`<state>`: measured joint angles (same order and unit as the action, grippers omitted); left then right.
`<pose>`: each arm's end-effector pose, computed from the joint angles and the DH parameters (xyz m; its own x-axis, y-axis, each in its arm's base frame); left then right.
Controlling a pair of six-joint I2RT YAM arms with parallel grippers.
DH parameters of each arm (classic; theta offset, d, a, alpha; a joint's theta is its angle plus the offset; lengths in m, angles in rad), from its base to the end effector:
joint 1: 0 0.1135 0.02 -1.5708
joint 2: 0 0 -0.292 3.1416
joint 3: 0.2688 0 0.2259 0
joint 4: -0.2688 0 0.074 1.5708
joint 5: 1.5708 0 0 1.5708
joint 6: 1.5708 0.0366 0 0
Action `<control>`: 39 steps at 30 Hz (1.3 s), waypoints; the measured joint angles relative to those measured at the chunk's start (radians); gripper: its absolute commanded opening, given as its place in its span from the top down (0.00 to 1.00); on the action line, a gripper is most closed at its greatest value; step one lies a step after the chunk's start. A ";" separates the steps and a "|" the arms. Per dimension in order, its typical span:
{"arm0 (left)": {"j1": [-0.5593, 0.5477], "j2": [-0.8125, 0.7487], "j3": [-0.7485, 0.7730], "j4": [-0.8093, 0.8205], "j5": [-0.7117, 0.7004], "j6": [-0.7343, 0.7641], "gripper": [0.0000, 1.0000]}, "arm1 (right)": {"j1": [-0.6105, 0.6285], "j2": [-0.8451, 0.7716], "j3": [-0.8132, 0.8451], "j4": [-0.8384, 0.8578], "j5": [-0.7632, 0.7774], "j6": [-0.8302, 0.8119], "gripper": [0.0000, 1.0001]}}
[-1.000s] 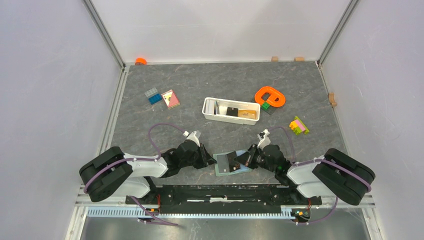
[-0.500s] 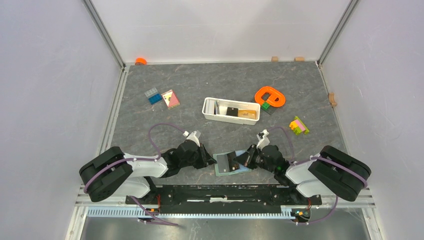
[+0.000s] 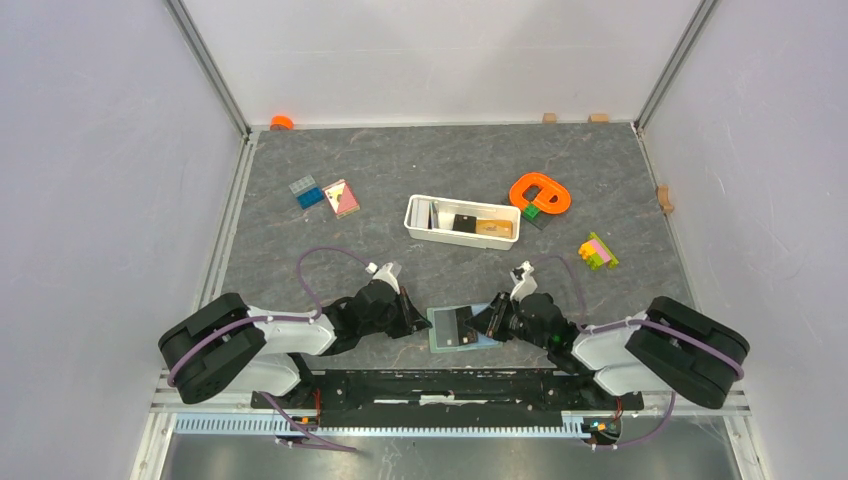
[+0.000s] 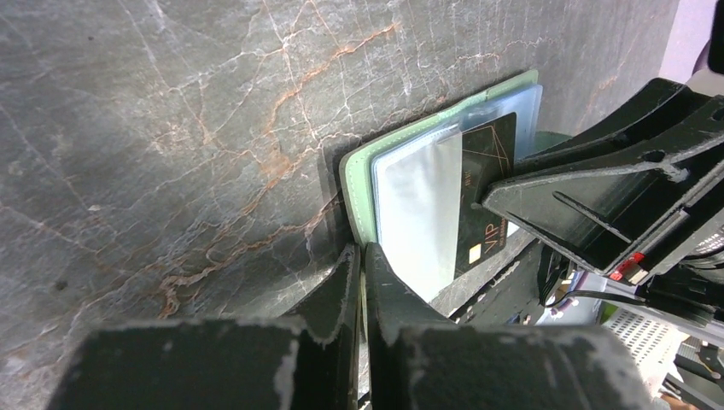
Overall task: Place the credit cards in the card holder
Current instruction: Insert the credit card into the card holder.
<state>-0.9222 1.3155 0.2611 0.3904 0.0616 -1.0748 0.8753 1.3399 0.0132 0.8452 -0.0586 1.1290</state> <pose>0.1148 -0.1552 0.1682 -0.9025 -0.2625 -0.3414 0.0651 0.7005 -0.7107 0.1022 0.1257 0.1497 -0.8498 0.3902 -0.3544 -0.0737 0.5779 0.8128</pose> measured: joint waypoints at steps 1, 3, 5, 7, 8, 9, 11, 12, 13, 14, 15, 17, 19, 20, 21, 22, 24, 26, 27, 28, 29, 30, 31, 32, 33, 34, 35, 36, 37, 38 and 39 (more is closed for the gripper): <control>0.000 0.000 0.000 0.000 0.000 0.000 0.98 | 0.002 -0.021 0.006 -0.032 0.008 -0.011 0.74; 0.000 0.000 -0.001 0.000 0.000 0.000 0.98 | 0.007 -0.060 0.024 -0.100 0.019 -0.038 0.67; 0.000 0.000 -0.001 0.000 0.000 -0.001 0.98 | 0.016 -0.115 0.059 -0.205 0.044 -0.082 0.62; 0.000 0.000 -0.002 0.001 0.000 0.000 0.98 | 0.022 -0.154 0.100 -0.311 0.075 -0.132 0.58; 0.000 0.000 -0.002 0.001 0.000 -0.001 0.98 | 0.024 -0.169 0.124 -0.362 0.094 -0.158 0.56; 0.000 0.000 -0.002 0.001 0.000 -0.001 0.98 | 0.026 -0.178 0.143 -0.401 0.111 -0.179 0.53; 0.000 0.000 -0.002 0.001 0.000 -0.001 0.98 | 0.031 -0.190 0.178 -0.475 0.142 -0.219 0.53; 0.000 0.000 -0.002 0.002 0.000 -0.001 0.98 | 0.035 -0.193 0.189 -0.499 0.153 -0.233 0.55; 0.000 0.000 -0.002 0.002 0.000 -0.001 0.98 | 0.038 -0.194 0.199 -0.521 0.163 -0.247 0.57; 0.000 0.000 -0.003 0.002 0.000 -0.001 0.98 | 0.040 -0.194 0.204 -0.531 0.167 -0.256 0.59; 0.000 0.000 -0.003 0.002 0.000 -0.001 0.98 | 0.043 -0.194 0.207 -0.539 0.172 -0.264 0.60; 0.000 0.000 -0.003 0.002 0.000 -0.001 0.98 | 0.050 -0.190 0.210 -0.547 0.178 -0.273 0.64; 0.000 0.000 -0.003 0.002 0.000 -0.001 0.98 | 0.059 -0.181 0.215 -0.549 0.185 -0.277 0.67; 0.000 0.000 -0.003 0.002 0.000 -0.001 0.98 | 0.064 -0.176 0.218 -0.549 0.189 -0.278 0.68; 0.000 0.000 -0.003 0.002 0.000 -0.001 0.98 | 0.072 -0.170 0.222 -0.549 0.193 -0.279 0.69; 0.000 0.000 -0.003 0.002 0.000 -0.001 0.98 | 0.081 -0.163 0.227 -0.549 0.196 -0.279 0.70; 0.000 0.000 -0.003 0.001 0.000 -0.001 0.98 | 0.098 -0.148 0.235 -0.549 0.196 -0.278 0.72; 0.000 0.000 -0.003 0.001 0.000 -0.001 0.98 | 0.116 -0.134 0.243 -0.549 0.198 -0.275 0.73; 0.000 0.000 -0.003 0.001 0.000 -0.001 0.98 | 0.124 -0.128 0.247 -0.549 0.200 -0.273 0.73; 0.000 0.000 -0.003 0.001 0.000 -0.001 0.98 | 0.133 -0.121 0.253 -0.550 0.204 -0.270 0.73; 0.000 0.000 -0.003 0.001 0.000 -0.001 0.98 | 0.141 -0.114 0.258 -0.552 0.210 -0.267 0.73; 0.000 0.000 -0.003 0.001 0.000 -0.001 0.98 | 0.151 -0.108 0.265 -0.553 0.213 -0.263 0.73; 0.000 -0.001 -0.003 0.001 0.001 -0.001 0.98 | 0.163 -0.100 0.272 -0.555 0.217 -0.259 0.73; 0.000 -0.001 -0.003 0.001 0.001 -0.001 0.98 | 0.174 -0.094 0.277 -0.556 0.218 -0.254 0.73; 0.000 -0.001 -0.003 0.001 0.001 0.000 0.98 | 0.185 -0.088 0.282 -0.557 0.219 -0.250 0.72; 0.000 -0.001 -0.003 0.001 0.001 -0.001 0.98 | 0.197 -0.081 0.287 -0.558 0.221 -0.244 0.71; 0.000 -0.001 -0.003 0.001 0.001 0.000 0.98 | 0.205 -0.077 0.291 -0.563 0.222 -0.240 0.69; 0.000 -0.001 -0.003 0.001 0.001 0.000 0.98 | 0.213 -0.072 0.296 -0.567 0.228 -0.237 0.69; 0.000 -0.002 -0.004 0.001 0.001 0.000 0.98 | 0.220 -0.068 0.301 -0.572 0.234 -0.235 0.69; 0.000 -0.003 -0.005 0.001 0.001 -0.001 0.98 | 0.223 -0.067 0.305 -0.577 0.238 -0.235 0.67; 0.000 -0.005 -0.006 0.001 0.000 -0.001 0.98 | 0.226 -0.066 0.310 -0.584 0.243 -0.233 0.66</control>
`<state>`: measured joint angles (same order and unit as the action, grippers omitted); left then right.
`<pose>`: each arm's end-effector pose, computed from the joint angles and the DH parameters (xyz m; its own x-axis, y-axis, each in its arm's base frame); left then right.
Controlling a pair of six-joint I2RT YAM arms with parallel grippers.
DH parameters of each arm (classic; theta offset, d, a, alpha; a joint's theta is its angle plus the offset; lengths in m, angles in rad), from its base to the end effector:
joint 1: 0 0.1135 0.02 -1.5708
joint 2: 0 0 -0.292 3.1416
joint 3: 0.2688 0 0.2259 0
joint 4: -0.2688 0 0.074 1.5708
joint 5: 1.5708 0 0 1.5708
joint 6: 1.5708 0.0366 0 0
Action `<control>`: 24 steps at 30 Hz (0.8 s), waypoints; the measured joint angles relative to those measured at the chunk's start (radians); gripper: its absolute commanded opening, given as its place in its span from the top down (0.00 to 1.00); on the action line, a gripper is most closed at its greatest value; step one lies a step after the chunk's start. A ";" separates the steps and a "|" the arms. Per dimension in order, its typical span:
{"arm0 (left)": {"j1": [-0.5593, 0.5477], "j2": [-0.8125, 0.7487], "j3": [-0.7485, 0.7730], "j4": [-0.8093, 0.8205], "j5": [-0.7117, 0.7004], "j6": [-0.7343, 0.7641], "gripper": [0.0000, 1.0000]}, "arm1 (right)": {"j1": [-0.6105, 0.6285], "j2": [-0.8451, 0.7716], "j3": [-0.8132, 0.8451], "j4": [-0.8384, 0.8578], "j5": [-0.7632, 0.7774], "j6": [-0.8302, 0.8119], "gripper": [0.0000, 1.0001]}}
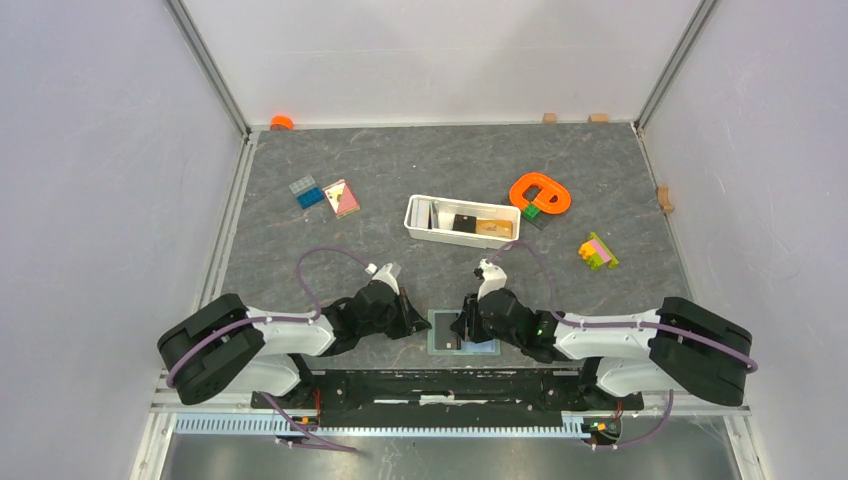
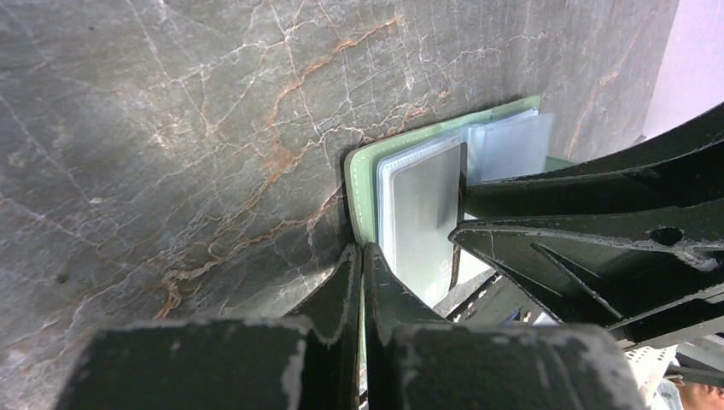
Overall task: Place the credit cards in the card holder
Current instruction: Insert the credit card into the card holder.
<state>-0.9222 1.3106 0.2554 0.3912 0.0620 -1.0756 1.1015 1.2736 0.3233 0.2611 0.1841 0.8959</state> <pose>0.1139 -0.1540 0.1677 -0.9027 -0.2629 -0.3406 0.0644 0.7002 -0.7111 0.0941 0.1707 0.1805 -0.8144 0.0912 -0.5731 -0.2834 0.7994 0.5298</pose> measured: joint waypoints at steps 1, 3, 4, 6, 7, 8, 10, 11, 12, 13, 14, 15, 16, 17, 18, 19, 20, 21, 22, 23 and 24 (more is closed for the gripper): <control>0.000 -0.001 -0.001 0.000 0.000 0.000 0.98 | 0.002 0.000 0.003 -0.005 0.003 0.001 0.64; 0.000 -0.002 -0.002 -0.001 0.000 0.000 0.96 | 0.005 -0.005 0.005 -0.015 0.013 0.003 0.59; 0.000 -0.002 -0.002 -0.001 0.000 0.000 0.92 | 0.008 -0.011 0.006 -0.023 0.019 0.004 0.55; 0.000 -0.005 -0.002 -0.001 0.000 0.000 0.77 | 0.010 -0.028 0.013 -0.052 0.034 0.000 0.44; 0.000 -0.009 -0.002 -0.001 0.000 0.000 0.70 | 0.011 -0.040 0.024 -0.076 0.047 -0.008 0.38; 0.000 -0.015 -0.002 -0.005 0.000 0.000 0.64 | 0.011 -0.054 0.043 -0.114 0.068 -0.024 0.33; 0.000 -0.037 0.000 -0.031 -0.001 0.002 0.49 | 0.011 -0.075 0.088 -0.187 0.109 -0.058 0.25; 0.001 -0.050 0.004 -0.049 0.000 0.004 0.44 | 0.007 -0.083 0.123 -0.235 0.136 -0.089 0.21; 0.003 -0.066 0.013 -0.074 0.001 0.011 0.37 | 0.002 -0.086 0.149 -0.263 0.151 -0.111 0.20; 0.006 -0.084 0.029 -0.109 0.002 0.023 0.32 | -0.006 -0.087 0.188 -0.303 0.170 -0.145 0.18; 0.016 -0.097 0.042 -0.134 0.003 0.037 0.26 | -0.018 -0.087 0.217 -0.327 0.184 -0.174 0.16; 0.027 -0.108 0.059 -0.166 0.009 0.049 0.22 | -0.035 -0.087 0.246 -0.353 0.194 -0.208 0.14; 0.045 -0.120 0.082 -0.206 0.021 0.068 0.19 | -0.061 -0.087 0.273 -0.375 0.202 -0.243 0.12; 0.066 -0.131 0.108 -0.243 0.028 0.091 0.14 | -0.090 -0.087 0.296 -0.393 0.207 -0.277 0.12; 0.093 -0.141 0.133 -0.278 0.044 0.115 0.11 | -0.119 -0.087 0.309 -0.404 0.209 -0.303 0.11; 0.122 -0.149 0.161 -0.315 0.059 0.141 0.07 | -0.157 -0.086 0.322 -0.416 0.204 -0.335 0.10; 0.150 -0.153 0.185 -0.346 0.078 0.165 0.05 | -0.206 -0.082 0.336 -0.425 0.190 -0.368 0.09; 0.185 -0.156 0.216 -0.384 0.104 0.196 0.03 | -0.254 -0.076 0.347 -0.431 0.180 -0.394 0.07; 0.222 -0.155 0.254 -0.428 0.128 0.230 0.01 | -0.292 -0.068 0.357 -0.436 0.174 -0.418 0.06; 0.249 -0.153 0.286 -0.462 0.143 0.259 0.00 | -0.331 -0.058 0.369 -0.441 0.167 -0.443 0.06; 0.285 -0.146 0.332 -0.510 0.163 0.297 0.00 | -0.367 -0.045 0.382 -0.447 0.159 -0.466 0.06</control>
<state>-0.6373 1.1648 0.5869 -0.1188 0.2253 -0.7788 0.7341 1.2282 0.7052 -0.1856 0.3431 0.4301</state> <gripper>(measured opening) 0.977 0.931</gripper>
